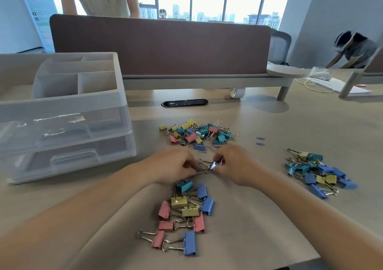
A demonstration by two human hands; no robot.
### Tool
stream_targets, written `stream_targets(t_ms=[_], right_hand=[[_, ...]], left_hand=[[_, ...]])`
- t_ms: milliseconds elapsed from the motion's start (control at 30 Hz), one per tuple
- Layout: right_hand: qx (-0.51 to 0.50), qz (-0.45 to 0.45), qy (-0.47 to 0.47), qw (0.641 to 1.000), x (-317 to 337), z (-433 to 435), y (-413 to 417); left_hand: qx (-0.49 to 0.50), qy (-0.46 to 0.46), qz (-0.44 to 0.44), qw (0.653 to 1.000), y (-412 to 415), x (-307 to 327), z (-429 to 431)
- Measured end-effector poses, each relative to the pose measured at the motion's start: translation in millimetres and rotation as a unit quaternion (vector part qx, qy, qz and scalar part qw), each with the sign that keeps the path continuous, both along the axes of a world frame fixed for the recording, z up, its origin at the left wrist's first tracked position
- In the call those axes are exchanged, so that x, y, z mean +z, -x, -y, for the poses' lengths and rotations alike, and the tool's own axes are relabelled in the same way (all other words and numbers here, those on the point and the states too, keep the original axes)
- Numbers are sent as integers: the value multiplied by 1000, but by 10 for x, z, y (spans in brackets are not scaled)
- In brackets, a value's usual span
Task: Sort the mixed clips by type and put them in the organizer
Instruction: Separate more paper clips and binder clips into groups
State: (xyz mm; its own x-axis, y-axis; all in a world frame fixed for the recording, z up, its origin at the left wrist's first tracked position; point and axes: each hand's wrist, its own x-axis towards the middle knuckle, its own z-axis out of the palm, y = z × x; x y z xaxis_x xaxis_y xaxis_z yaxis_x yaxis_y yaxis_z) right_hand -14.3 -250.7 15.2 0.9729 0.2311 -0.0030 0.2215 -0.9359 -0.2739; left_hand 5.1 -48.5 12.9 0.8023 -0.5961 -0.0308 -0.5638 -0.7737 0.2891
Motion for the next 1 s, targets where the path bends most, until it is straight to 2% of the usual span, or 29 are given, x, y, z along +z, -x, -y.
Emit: stream_targets(t_ms=[233,400,567,667,800,900,1000], right_hand=[[25,-53,-26,998,21,0,277],[56,-90,-24,994,60,35,296],[-4,-44,-40,998,22,186,0],[-63,11,-34,997,-23,295,-294],[-111,86,-19,990,-72,359,-616],[-121,91,1,988,-67,314,-764],[-125,85,66,986,-80,227,-857]], left_hand=[[9,-37,-4,999,172,57,43],[47,2,5,999,136,85,59],[99,2,73,992,-131,91,119],[119,-33,125,984,-346,96,232],[132,-80,147,977,-580,63,391],[124,-110,157,973,-636,43,513],[118,-153,186,963,-648,10,585]])
